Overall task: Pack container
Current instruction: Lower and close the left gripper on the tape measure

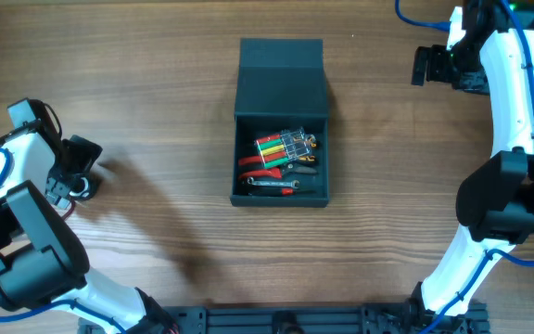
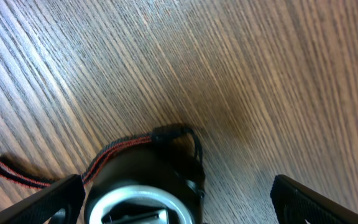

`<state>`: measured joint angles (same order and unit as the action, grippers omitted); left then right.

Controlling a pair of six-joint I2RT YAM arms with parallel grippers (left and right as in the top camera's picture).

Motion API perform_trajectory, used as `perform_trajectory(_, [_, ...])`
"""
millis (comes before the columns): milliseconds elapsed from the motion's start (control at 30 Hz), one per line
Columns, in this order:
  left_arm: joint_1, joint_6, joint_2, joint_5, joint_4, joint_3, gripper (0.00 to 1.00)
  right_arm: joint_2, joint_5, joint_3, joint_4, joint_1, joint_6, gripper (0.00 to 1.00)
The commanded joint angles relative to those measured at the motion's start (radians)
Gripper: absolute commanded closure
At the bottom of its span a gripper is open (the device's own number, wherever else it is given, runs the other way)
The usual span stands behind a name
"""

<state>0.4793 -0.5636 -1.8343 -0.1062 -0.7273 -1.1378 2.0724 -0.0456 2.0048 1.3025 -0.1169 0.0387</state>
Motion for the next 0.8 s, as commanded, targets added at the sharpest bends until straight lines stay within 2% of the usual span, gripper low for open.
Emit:
perform_trajectory(0, [0.01,-0.018,-0.057,0.008,0.004,0.006,0.0,0.005,0.001,-0.002,0.004,0.0,-0.012,0.0])
perform_trajectory(233, [0.01,-0.017,-0.124,0.012,0.006,0.006,0.0,0.005,0.0,-0.002,0.012,0.0,-0.013,0.0])
perform_trajectory(567, [0.01,-0.018,-0.124,0.069,0.002,0.006,0.0,0.005,0.0,-0.002,0.016,0.0,-0.013,0.0])
perform_trajectory(767, [0.01,-0.017,-0.124,0.117,0.002,0.006,0.08,0.005,0.001,-0.002,0.019,0.0,-0.013,0.0])
